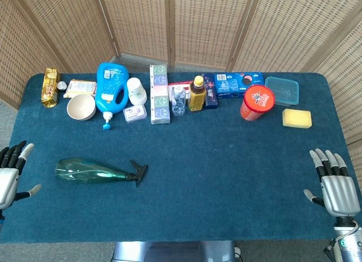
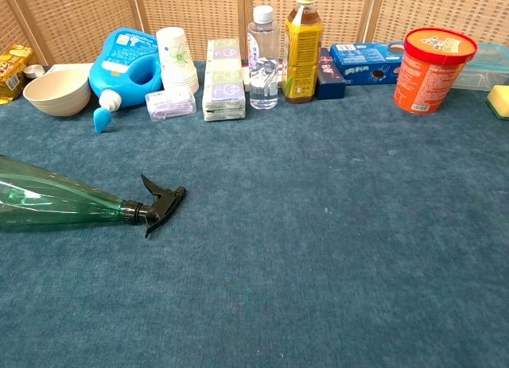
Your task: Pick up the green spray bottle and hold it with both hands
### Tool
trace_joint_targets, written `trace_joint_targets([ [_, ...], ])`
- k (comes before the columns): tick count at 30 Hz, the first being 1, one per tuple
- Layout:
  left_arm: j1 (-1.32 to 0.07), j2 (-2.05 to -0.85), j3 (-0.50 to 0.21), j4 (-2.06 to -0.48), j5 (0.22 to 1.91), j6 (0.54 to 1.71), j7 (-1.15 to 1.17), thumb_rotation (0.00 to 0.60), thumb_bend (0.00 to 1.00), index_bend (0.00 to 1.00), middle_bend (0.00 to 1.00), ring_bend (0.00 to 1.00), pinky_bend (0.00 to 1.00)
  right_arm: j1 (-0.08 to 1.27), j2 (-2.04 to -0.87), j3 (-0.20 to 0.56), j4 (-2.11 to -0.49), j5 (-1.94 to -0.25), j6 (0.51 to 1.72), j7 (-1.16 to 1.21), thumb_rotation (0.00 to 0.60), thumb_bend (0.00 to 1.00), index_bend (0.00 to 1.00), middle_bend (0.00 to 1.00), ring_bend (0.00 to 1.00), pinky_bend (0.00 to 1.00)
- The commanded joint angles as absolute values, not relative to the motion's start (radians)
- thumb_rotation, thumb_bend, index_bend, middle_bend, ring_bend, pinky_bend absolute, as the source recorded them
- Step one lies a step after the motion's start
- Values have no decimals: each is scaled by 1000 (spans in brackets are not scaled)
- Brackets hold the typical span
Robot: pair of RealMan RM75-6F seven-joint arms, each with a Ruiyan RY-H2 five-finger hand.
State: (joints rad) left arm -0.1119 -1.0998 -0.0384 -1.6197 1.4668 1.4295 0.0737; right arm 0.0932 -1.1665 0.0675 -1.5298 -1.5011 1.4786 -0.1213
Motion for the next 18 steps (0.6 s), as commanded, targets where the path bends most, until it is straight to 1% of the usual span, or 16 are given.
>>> trace_joint_targets([
  [1,-113,-1102,-36,-1619,1466,1425,79,600,33,0,0,0,6,93,-1167,67,-1526,-1500,1477,-121,600,0,0,0,0,0],
  [8,-118,-1099,-21,-1604,1472,1401,74,600,33,0,0,0,6,100,-1170,66,-1529,-1502,1465,-118,600,0,0,0,0,0],
  [13,-152,-1084,35,-1624,1552,1325,79,600,30,0,0,0,6,103,-1162,68,-1549,-1515,1474,-110,600,0,0,0,0,0],
  [16,-178,-1069,51,-1663,1576,1279,124,600,29,0,0,0,6,102,-1158,65,-1558,-1519,1474,-105,600,0,0,0,0,0],
  [18,-189,-1068,44,-1690,1556,1259,179,600,29,0,0,0,6,101,-1155,62,-1563,-1521,1473,-102,600,0,0,0,0,0],
])
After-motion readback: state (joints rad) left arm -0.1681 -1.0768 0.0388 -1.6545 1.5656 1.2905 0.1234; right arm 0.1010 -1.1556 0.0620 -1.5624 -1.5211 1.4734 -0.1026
